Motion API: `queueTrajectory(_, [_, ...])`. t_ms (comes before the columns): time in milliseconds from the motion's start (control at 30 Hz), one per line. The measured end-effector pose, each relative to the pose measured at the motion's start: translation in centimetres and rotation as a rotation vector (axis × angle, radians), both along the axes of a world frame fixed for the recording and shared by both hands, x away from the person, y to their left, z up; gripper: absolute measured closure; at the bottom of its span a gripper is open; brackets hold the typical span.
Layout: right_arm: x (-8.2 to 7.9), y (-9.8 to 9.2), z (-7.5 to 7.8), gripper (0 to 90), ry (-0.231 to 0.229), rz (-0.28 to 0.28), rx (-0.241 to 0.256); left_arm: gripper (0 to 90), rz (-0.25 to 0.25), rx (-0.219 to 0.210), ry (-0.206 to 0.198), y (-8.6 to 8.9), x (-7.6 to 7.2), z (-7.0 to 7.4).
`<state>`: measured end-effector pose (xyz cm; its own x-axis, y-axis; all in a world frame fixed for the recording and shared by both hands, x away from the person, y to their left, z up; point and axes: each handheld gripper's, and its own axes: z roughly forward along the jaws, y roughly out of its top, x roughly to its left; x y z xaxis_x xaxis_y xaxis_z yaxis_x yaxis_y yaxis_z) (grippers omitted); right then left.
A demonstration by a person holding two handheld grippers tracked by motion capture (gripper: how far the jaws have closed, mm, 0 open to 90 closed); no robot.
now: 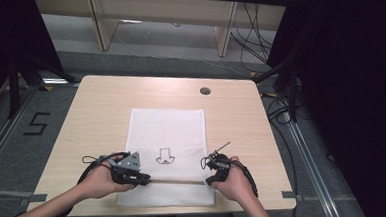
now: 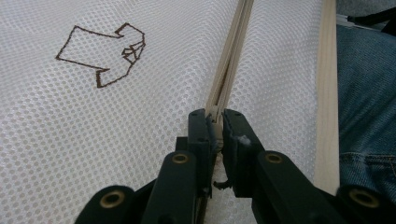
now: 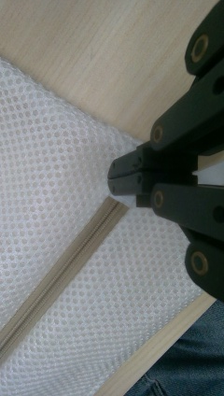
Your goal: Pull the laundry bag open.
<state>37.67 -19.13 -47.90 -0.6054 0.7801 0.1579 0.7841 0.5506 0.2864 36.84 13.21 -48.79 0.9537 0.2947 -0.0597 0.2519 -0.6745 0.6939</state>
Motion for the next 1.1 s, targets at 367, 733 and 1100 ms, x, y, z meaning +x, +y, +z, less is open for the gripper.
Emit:
queueTrajectory(367, [0.0, 0.0, 0.0, 90.0, 0.0, 0.0, 0.002, 81.7, 0.005, 0.016, 0.0, 0.9, 0.1, 0.0])
queueTrajectory(733, [0.0, 0.0, 0.0, 90.0, 0.001, 0.001, 0.004, 81.7, 0.019, 0.025, 0.002, 1.5, 0.0, -0.1])
queueTrajectory(1100, [0.0, -0.1, 0.0, 90.0, 0.0, 0.001, 0.007, 81.8, 0.018, 0.033, -0.004, 1.9, 0.0, -0.1])
